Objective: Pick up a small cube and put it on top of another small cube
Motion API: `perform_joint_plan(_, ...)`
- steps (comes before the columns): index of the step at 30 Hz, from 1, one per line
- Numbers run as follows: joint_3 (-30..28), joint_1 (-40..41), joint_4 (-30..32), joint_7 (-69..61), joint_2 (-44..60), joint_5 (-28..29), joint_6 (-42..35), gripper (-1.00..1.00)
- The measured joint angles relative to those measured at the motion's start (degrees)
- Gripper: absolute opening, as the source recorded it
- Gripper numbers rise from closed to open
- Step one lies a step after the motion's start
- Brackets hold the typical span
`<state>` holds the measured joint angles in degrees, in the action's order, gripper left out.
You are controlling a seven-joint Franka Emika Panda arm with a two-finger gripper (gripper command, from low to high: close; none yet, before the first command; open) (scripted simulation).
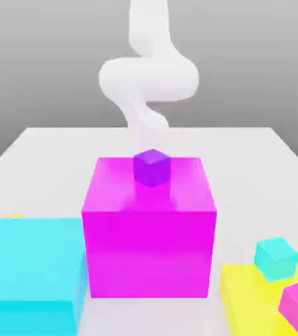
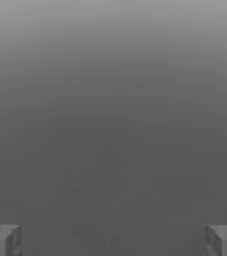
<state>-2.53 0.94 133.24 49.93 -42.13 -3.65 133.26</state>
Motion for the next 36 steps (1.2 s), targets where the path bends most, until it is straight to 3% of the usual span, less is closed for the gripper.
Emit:
perform_joint_plan(9, -8.2, 5.2, 5.7, 18.6, 17.3, -14.7, 5.7, 0.00)
perform_joint_plan(17, -12.4, 11.3, 10.8, 38.4, 31.7, -22.5, 11.2, 0.00)
perform_joint_plan(23, -15.8, 18.0, 15.2, 57.4, 40.7, -22.8, 17.1, 0.00)
perform_joint_plan(27, -19.7, 22.1, 18.7, 74.9, 45.6, -18.3, 22.3, 0.00)
perform_joint_plan(31, -31.6, 16.8, 21.9, 92.5, 49.2, -11.4, 27.4, 0.00)
perform_joint_plan(36, -27.2, 20.4, 20.8, 89.1, 54.8, -18.6, 31.4, 0.00)
